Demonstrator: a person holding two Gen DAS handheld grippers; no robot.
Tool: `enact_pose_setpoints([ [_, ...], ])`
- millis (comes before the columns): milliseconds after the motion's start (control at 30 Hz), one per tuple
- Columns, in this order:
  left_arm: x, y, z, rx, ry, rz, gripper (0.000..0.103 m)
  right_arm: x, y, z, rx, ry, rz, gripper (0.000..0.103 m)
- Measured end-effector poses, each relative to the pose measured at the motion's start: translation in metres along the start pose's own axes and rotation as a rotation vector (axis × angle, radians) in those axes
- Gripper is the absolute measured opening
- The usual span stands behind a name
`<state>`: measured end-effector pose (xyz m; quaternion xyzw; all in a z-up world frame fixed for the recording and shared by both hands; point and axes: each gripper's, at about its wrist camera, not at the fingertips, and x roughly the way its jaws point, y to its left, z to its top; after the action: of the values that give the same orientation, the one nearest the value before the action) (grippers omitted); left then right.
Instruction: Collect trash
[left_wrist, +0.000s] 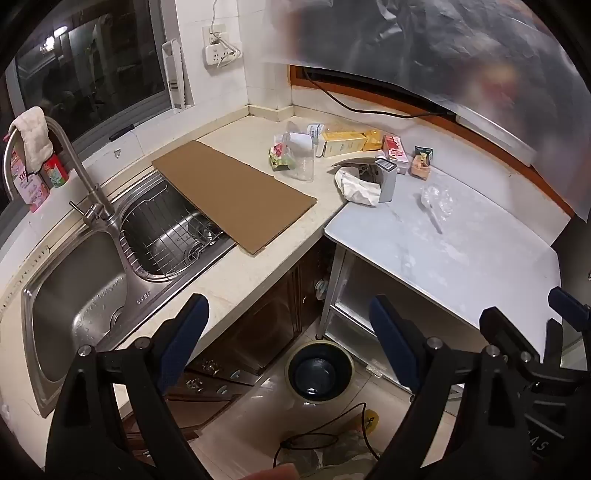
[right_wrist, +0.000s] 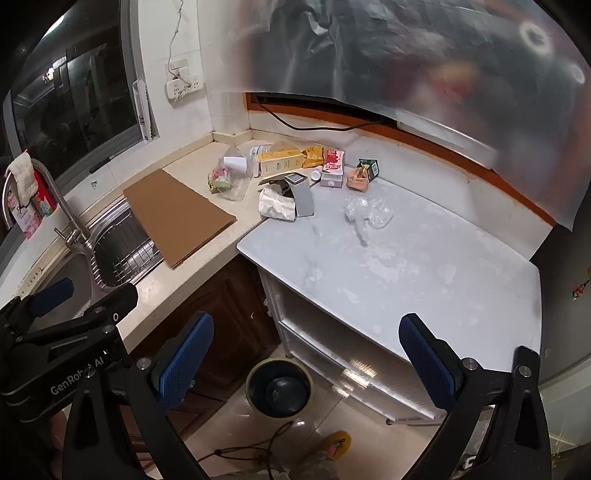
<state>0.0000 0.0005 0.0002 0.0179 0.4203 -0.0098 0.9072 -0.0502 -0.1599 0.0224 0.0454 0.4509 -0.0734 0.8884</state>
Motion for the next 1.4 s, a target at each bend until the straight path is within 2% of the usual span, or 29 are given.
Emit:
enact_pose_setpoints([
  [67,0.0,0.002,0.0,0.0,-0.003,-0.005,0.087,-0.001,0.003,-0.001,-0.022,-0.02,-0.022,0.102],
  [267,0.003,0.019,0.007,-0.004,-0.009,-0.02,0.087,0.002,0.007,0.007,-0.015,-0.008,-0.013,0.102],
  [333,0.0,0.003,0.015,0.012,-0.006,0.002,0.087,0.001,0.004,0.008,-0.011,-0.009,-0.01,0.102],
  [500,0.002,0.004,0.023,0.011,-0.002,-0.008,0.087,0.003,0.004,0.01,-0.007,-0.009,-0.007,0.102],
  [1400,-0.006,0.002,0.015,0.008,-0.02,-0.004,0.087,-0.001,0.01,0.009,-0.001,-0.023,0.0,0.099],
])
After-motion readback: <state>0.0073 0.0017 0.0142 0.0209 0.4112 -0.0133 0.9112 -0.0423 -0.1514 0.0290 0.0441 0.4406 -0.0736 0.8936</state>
